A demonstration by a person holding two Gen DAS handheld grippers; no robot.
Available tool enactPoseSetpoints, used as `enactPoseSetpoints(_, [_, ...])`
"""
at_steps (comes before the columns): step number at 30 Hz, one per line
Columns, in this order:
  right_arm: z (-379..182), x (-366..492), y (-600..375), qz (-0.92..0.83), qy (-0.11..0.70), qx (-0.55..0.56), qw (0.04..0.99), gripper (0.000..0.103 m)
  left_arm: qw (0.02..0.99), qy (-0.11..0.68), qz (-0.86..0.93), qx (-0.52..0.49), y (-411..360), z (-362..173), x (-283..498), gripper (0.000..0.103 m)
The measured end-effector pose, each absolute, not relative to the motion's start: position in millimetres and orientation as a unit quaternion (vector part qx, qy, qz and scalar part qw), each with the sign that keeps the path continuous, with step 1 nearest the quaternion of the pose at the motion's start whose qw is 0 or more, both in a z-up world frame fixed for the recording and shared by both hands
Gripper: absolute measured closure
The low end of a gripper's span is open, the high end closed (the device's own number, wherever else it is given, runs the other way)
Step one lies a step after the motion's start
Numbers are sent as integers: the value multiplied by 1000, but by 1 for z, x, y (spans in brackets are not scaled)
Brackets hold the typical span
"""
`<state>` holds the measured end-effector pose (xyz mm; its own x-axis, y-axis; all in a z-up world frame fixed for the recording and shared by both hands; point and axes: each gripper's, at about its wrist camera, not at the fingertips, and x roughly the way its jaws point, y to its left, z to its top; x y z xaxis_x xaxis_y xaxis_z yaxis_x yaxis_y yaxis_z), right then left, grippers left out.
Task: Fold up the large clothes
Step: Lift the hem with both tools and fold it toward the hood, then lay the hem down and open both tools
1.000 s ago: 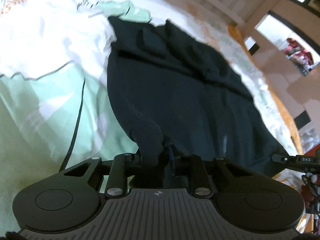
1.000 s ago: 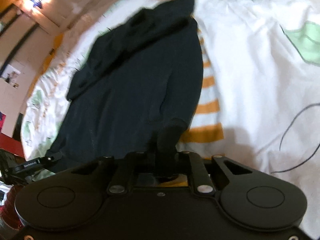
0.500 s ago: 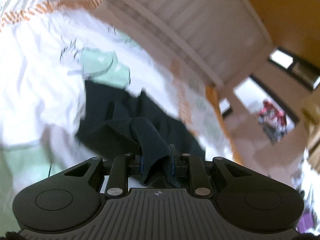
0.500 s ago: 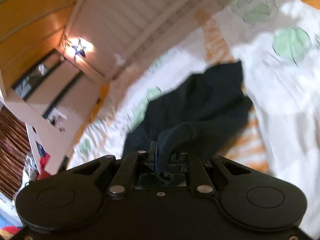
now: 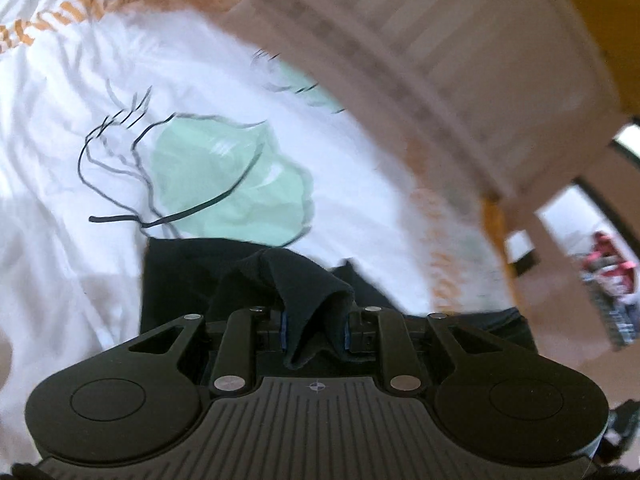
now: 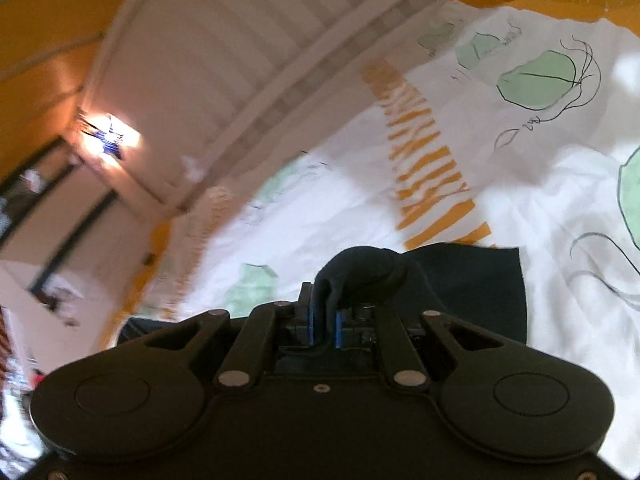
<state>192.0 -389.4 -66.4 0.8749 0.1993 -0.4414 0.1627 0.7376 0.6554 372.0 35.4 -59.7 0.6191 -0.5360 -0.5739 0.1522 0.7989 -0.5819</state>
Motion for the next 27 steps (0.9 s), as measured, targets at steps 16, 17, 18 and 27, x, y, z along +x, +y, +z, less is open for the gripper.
enactPoseSetpoints(16, [-71,202,-394,-61,198,287,935,17,902,314,-201,-217,38,-51,360,1])
enactPoseSetpoints(17, [-67,199,-388,-57,196,274,940,17,905,313,-204,-202,32,-46,355,1])
enactPoseSetpoints(18, [-63,195,-380,-51,196,257,945,16,908,315,-207,-182,25,-42,349,1])
enactPoseSetpoints(27, [-62,184,-275,35,241,68,968,14,907,332,-258,10,-55,-48,302,0])
